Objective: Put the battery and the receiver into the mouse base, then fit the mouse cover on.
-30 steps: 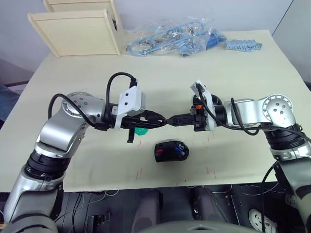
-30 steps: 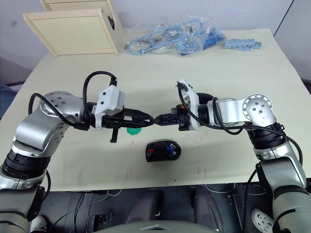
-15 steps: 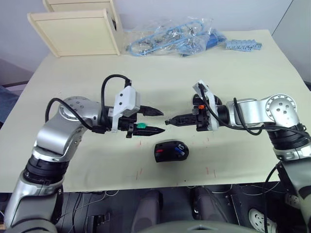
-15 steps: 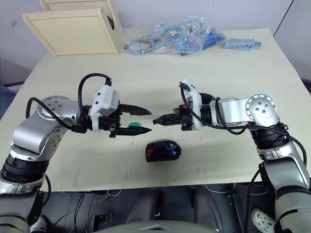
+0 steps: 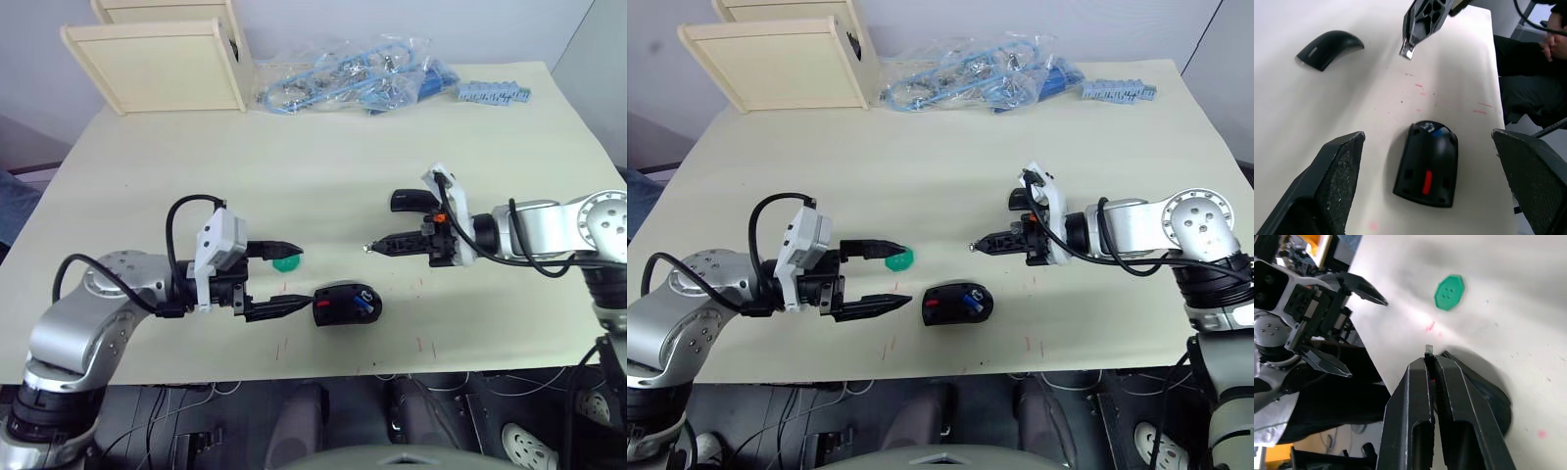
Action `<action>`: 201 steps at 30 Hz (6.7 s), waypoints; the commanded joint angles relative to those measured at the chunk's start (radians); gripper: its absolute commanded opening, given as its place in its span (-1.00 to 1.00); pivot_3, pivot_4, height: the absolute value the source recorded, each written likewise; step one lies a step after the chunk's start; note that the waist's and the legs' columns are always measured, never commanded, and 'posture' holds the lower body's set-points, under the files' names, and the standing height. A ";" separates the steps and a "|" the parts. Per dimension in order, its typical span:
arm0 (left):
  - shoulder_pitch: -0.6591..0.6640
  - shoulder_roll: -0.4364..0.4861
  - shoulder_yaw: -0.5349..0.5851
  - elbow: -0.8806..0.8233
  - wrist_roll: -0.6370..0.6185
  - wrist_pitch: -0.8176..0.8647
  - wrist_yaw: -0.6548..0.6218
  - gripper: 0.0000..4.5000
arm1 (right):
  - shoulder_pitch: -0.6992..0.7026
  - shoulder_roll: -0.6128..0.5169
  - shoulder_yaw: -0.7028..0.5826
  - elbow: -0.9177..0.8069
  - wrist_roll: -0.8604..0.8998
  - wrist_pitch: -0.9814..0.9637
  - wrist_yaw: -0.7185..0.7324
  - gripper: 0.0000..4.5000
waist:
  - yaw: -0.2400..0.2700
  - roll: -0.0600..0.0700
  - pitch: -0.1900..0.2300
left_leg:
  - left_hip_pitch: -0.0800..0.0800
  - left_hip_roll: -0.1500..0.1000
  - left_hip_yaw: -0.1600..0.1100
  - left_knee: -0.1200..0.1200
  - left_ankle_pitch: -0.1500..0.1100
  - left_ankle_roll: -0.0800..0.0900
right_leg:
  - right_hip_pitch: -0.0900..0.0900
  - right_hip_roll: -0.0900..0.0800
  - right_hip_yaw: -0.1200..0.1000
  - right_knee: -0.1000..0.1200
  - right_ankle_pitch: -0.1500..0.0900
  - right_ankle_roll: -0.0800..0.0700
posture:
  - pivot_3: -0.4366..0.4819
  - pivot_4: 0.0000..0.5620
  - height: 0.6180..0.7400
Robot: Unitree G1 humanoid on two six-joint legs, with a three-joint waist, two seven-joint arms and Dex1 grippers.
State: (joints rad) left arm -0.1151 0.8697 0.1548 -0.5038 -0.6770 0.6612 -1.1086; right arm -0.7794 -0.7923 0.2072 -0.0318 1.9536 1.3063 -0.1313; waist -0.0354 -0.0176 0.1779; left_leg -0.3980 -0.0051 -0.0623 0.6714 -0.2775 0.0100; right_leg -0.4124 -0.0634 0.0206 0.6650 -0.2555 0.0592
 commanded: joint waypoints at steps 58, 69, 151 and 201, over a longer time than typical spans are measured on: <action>-0.218 -0.280 -0.463 0.423 0.457 -0.477 -0.107 0.96 | 0.112 -0.493 -0.049 -0.396 0.019 -0.150 0.200 -1.00 | 0.023 0.000 0.000 | -0.001 0.001 0.000 0.001 0.000 0.000 | 0.000 0.000 0.000 -0.002 0.001 0.000 | -0.05 -0.47 1.00; -0.209 -0.290 -0.464 0.402 0.463 -0.461 -0.080 0.35 | -0.037 -0.388 0.085 -0.403 0.006 -0.121 0.031 -1.00 | 0.023 0.001 0.000 | -0.001 0.001 0.000 0.001 0.000 0.000 | 0.000 -0.001 0.000 -0.001 0.001 0.001 | -0.05 -0.47 1.00; -0.167 -0.321 -0.492 0.341 0.492 -0.414 -0.002 0.35 | -0.366 0.171 0.456 -0.024 -0.450 0.308 -0.047 -1.00 | 0.019 0.002 -0.002 | 0.000 -0.001 -0.002 0.001 0.000 0.000 | 0.000 -0.001 -0.001 0.000 0.001 0.000 | -0.05 -0.47 1.00; -0.163 -0.328 -0.493 0.354 0.496 -0.421 0.000 0.35 | -0.328 0.157 0.464 -0.006 -0.390 0.308 -0.127 -1.00 | 0.021 0.002 -0.002 | 0.000 -0.001 -0.002 0.001 0.000 0.000 | 0.001 -0.001 -0.001 -0.001 0.001 0.000 | -0.05 -0.47 1.00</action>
State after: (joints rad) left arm -0.2909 0.5452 -0.3209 -0.1319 -0.1766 0.2509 -1.0996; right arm -1.1342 -0.6312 0.6399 -0.0293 1.5798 1.5998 -0.2263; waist -0.0142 -0.0152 0.1754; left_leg -0.3981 -0.0064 -0.0642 0.6729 -0.2776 0.0102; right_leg -0.4116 -0.0646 0.0191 0.6644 -0.2544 0.0596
